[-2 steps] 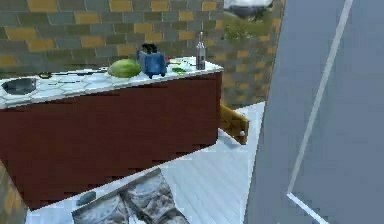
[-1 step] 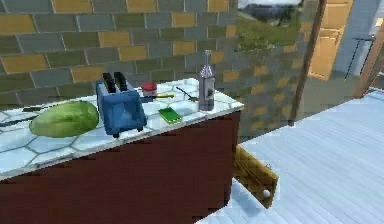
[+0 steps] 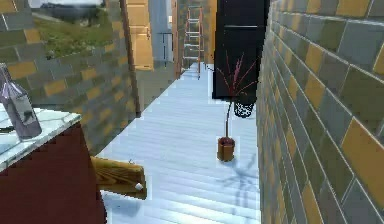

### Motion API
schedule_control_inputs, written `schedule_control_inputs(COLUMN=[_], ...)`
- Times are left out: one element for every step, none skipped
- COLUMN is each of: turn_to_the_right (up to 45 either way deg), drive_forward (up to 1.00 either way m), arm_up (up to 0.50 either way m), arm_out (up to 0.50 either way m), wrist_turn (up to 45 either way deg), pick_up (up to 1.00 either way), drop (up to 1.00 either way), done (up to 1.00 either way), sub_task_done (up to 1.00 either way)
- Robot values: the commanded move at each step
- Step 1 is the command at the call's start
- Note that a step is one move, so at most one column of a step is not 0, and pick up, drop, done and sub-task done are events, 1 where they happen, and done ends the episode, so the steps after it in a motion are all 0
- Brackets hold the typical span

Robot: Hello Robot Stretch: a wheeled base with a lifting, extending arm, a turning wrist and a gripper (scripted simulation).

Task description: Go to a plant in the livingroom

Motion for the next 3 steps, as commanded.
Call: schedule_control_inputs(turn_to_the_right=[0.0,0.0,-12.0], drive_forward=[1.0,0.25,0.0], arm_up=[0.0,0.0,0.0], arm_out=[0.0,0.0,0.0], wrist_turn=[0.0,0.0,0.0], pick_up=[0.0,0.0,0.0], drop=[0.0,0.0,0.0], done=[0.0,0.0,0.0], sub_task_done=[0.0,0.0,0.0])
